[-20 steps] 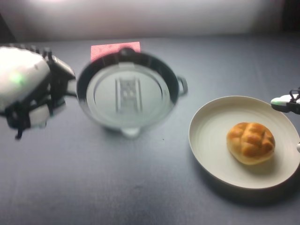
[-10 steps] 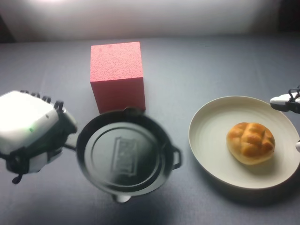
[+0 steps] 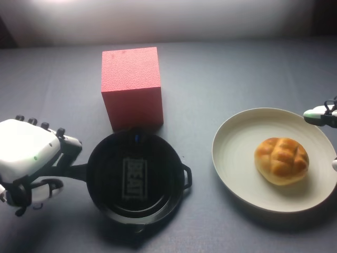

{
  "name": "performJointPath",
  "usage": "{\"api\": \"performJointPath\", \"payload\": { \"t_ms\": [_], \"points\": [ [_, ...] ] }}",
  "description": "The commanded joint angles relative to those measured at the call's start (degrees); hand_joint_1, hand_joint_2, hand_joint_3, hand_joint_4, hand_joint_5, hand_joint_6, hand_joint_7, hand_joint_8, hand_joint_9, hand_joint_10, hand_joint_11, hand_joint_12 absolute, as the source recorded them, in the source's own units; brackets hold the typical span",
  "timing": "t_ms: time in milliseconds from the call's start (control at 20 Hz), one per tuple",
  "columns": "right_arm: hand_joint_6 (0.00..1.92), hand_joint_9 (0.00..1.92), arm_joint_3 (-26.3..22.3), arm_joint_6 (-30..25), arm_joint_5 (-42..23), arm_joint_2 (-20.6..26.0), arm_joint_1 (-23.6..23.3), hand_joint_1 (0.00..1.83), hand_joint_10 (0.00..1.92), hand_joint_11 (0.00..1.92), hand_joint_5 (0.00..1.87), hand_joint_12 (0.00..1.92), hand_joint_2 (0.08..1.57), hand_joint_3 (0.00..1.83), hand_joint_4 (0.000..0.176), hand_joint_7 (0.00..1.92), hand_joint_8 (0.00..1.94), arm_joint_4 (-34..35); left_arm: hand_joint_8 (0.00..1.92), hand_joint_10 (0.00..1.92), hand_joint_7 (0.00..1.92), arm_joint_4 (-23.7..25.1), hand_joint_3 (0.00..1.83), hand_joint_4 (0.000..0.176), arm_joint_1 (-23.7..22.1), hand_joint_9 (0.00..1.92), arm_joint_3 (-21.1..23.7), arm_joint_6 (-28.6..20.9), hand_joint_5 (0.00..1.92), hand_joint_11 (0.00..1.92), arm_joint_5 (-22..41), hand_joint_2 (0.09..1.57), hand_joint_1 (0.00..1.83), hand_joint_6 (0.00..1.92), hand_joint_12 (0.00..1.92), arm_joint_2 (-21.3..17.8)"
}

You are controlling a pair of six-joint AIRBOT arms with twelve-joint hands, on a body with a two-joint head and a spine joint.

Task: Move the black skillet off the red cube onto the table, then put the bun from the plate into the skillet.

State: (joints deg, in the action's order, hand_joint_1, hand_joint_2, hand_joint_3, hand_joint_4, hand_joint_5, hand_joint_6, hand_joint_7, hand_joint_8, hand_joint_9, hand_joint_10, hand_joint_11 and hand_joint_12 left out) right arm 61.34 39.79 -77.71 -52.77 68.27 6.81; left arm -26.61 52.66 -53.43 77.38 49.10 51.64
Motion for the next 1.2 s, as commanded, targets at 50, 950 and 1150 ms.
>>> {"api": "performJointPath", "payload": {
  "t_ms": [50, 950, 1150],
  "points": [
    [0.00, 0.59, -0.1, -0.6, -7.0, 0.1, -0.6, 0.59, 0.00, 0.34, 0.48, 0.81, 1.33, 0.00, 0.000, 0.50, 0.00, 0.6, 1.90, 1.92, 0.38, 0.9, 0.00, 0.031, -0.1, 0.61, -0.2, 0.6, 0.38, 0.70, 6.4, 1.13, 1.04, 1.66, 1.92, 0.1],
    [0.00, 0.60, 2.8, -0.5, 3.7, -0.1, -8.1, 0.81, 0.01, 0.26, 0.29, 0.93, 0.98, 0.00, 0.024, 0.52, 0.00, -6.2, 0.00, 0.00, 0.00, 7.5, 0.00, 0.176, 2.2, 0.00, 6.9, -2.3, 0.00, 0.00, 22.7, 0.90, 0.78, 0.00, 0.28, -4.9],
    [0.01, 0.57, 6.0, -1.5, 14.6, -1.7, -14.7, 0.95, 0.00, 0.18, 0.29, 1.10, 0.96, 0.00, 0.063, 0.46, 0.00, -13.0, 0.00, 0.00, 0.00, 10.2, 0.00, 0.176, 3.2, 0.00, 7.8, -5.9, 0.00, 0.00, 27.1, 0.88, 0.75, 0.00, 0.32, -5.9]
  ]
}}
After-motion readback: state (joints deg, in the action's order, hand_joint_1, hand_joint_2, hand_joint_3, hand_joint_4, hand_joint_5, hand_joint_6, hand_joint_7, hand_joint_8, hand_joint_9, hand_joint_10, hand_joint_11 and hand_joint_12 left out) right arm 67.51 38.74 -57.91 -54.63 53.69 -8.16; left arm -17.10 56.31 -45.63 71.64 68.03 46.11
